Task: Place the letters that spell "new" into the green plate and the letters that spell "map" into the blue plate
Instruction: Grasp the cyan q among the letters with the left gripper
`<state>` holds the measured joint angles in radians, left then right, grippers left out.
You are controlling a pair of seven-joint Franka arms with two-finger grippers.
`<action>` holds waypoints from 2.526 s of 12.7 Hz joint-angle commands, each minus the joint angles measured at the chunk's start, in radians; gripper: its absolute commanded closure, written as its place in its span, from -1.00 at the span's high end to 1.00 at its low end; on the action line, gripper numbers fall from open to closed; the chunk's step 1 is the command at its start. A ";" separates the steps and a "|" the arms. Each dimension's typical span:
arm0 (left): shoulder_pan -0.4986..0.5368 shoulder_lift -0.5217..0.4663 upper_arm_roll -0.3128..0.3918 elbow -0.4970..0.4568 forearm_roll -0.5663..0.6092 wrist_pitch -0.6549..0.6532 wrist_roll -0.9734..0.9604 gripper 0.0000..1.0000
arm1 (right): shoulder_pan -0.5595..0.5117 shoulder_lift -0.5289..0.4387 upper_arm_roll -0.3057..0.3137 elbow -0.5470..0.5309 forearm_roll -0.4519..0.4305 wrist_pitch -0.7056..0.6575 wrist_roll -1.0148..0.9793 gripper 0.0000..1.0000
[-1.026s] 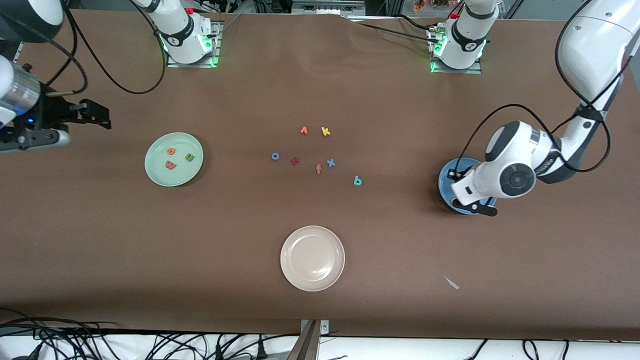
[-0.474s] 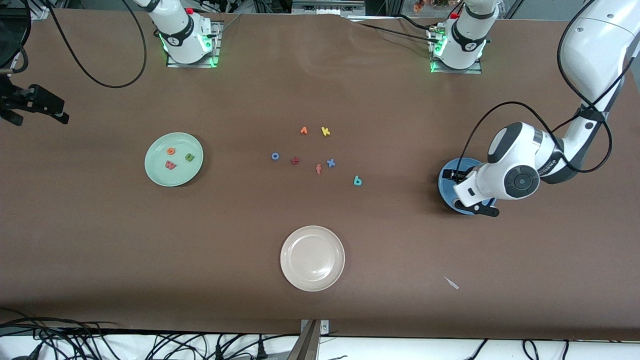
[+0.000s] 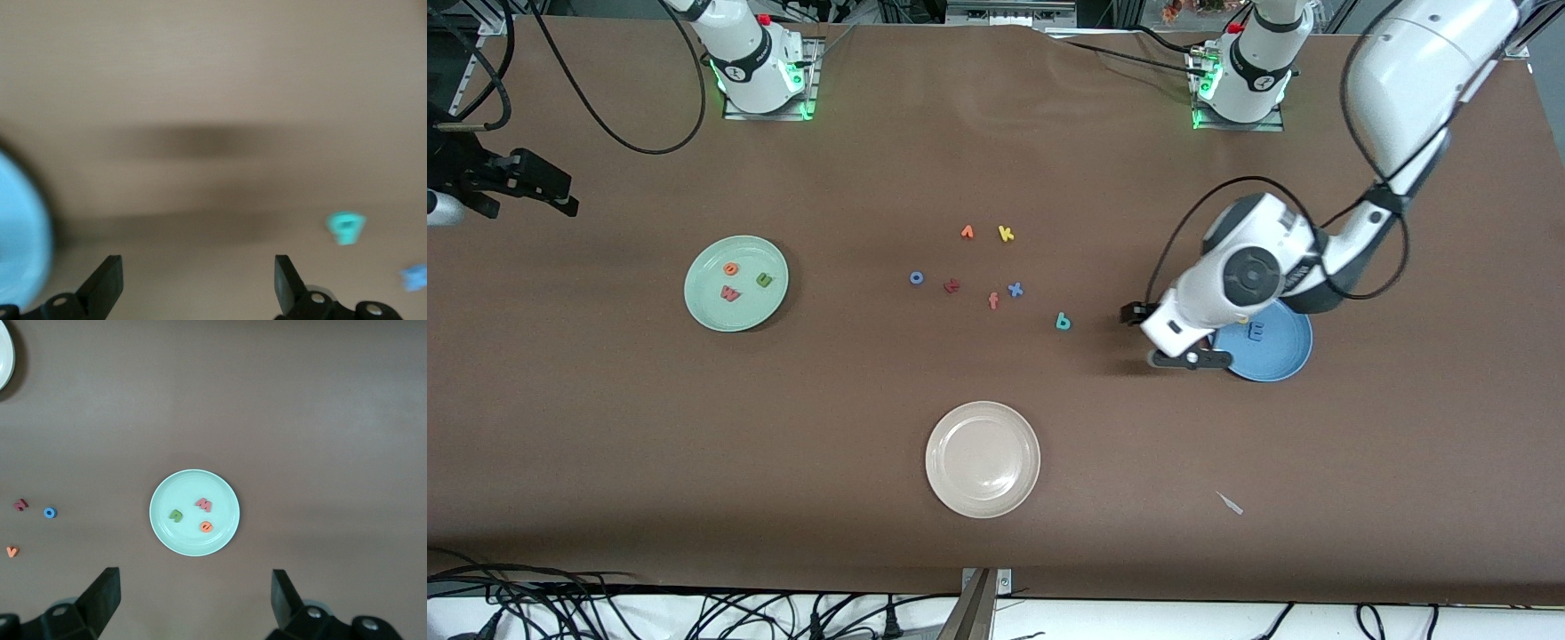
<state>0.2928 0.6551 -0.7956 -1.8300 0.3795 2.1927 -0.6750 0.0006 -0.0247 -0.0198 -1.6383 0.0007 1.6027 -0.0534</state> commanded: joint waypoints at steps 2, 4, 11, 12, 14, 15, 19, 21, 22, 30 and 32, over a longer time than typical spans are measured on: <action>-0.205 0.041 0.099 0.073 0.012 0.064 -0.098 1.00 | -0.022 -0.006 -0.003 -0.009 0.016 -0.006 0.009 1.00; -0.385 0.072 0.240 0.153 0.009 0.064 -0.103 1.00 | -0.019 -0.011 0.009 -0.008 0.015 -0.007 0.004 1.00; -0.512 0.162 0.338 0.227 0.012 0.065 -0.109 0.91 | -0.017 -0.011 0.008 -0.003 0.015 -0.026 0.041 1.00; -0.512 0.169 0.338 0.227 0.010 0.065 -0.107 0.85 | -0.017 -0.011 0.008 -0.002 0.015 -0.029 0.041 1.00; -0.512 0.172 0.338 0.227 0.012 0.065 -0.112 0.73 | -0.017 -0.012 0.009 -0.002 0.015 -0.036 0.041 1.00; -0.512 0.172 0.338 0.228 0.012 0.065 -0.117 0.69 | -0.017 -0.012 0.012 0.000 0.015 -0.046 0.041 1.00; -0.515 0.166 0.335 0.229 0.006 0.058 -0.123 0.53 | -0.017 -0.012 0.020 0.000 0.015 -0.047 0.041 1.00; -0.521 0.166 0.334 0.227 0.002 0.056 -0.132 0.43 | -0.017 -0.012 0.020 0.000 0.015 -0.047 0.041 1.00; -0.521 0.166 0.334 0.225 0.002 0.056 -0.141 0.35 | -0.017 -0.012 0.020 0.000 0.015 -0.047 0.041 1.00; -0.527 0.172 0.332 0.222 0.001 0.058 -0.143 -0.18 | -0.017 -0.012 0.020 0.000 0.015 -0.047 0.041 1.00; -0.527 0.173 0.332 0.222 0.004 0.061 -0.141 -0.31 | -0.017 -0.012 0.020 0.002 0.015 -0.047 0.041 1.00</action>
<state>-0.2276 0.8166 -0.4651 -1.6235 0.3801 2.2646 -0.8056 -0.0095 -0.0229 -0.0074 -1.6394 0.0010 1.5721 -0.0249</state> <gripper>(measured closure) 0.608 0.000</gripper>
